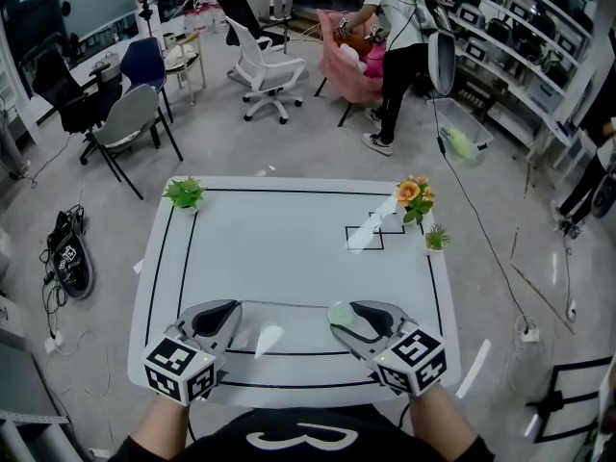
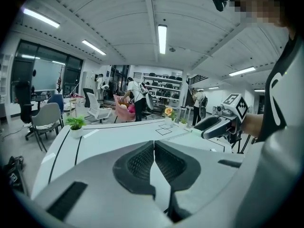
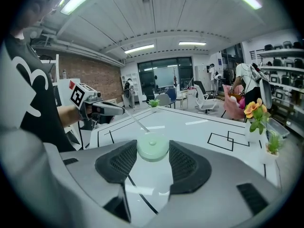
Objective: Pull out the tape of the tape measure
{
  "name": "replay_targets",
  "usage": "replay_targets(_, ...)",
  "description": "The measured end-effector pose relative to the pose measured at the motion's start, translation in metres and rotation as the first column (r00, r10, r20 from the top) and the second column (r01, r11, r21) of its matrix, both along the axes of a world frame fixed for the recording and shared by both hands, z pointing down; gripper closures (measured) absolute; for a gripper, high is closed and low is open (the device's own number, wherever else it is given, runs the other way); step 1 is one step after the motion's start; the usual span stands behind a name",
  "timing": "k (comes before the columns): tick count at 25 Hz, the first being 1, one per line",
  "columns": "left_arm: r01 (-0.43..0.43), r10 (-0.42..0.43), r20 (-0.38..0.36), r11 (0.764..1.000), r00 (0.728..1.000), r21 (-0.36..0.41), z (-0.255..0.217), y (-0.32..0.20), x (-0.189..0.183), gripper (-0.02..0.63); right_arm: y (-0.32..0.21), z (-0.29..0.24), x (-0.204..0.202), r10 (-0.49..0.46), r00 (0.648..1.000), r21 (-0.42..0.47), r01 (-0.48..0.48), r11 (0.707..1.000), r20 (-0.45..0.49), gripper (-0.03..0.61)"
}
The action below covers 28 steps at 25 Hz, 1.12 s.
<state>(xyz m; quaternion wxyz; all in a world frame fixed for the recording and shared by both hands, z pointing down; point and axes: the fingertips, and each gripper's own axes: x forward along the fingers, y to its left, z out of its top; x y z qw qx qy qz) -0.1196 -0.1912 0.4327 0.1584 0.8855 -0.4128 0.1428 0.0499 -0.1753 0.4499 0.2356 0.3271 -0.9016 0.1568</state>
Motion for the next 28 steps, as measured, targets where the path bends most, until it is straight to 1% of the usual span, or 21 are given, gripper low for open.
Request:
replay_targets(4, 0.027, -0.027, -0.006, 1.0, 1.0, -0.009, 0.001, -0.004, -0.009, 0.601, -0.002, 0.0, 0.011, 0.025, 1.0, 0.0, -0.025, 1.0, -0.001, 0.362)
replay_targets(8, 0.043, -0.043, 0.006, 0.999, 0.999, -0.009, 0.003, -0.007, -0.016, 0.601, -0.004, 0.001, 0.019, 0.046, 0.999, -0.003, -0.046, 0.999, 0.0, 0.362)
replay_targets(15, 0.06, -0.06, 0.014, 0.998, 0.998, -0.014, 0.004, -0.007, -0.023, 0.601, -0.003, 0.002, 0.022, 0.051, 0.999, -0.009, -0.051, 0.999, 0.002, 0.362)
replay_targets(21, 0.108, -0.108, 0.021, 0.994, 0.994, -0.016, 0.004, -0.009, -0.043, 0.601, -0.004, 0.002, 0.031, 0.067, 0.998, -0.009, -0.067, 0.998, -0.007, 0.362)
replay_targets(28, 0.139, -0.139, 0.028, 0.99, 0.99, -0.009, 0.002, -0.011, -0.059, 0.601, -0.006, 0.0, 0.035, 0.075, 0.997, -0.005, -0.075, 0.997, -0.011, 0.362)
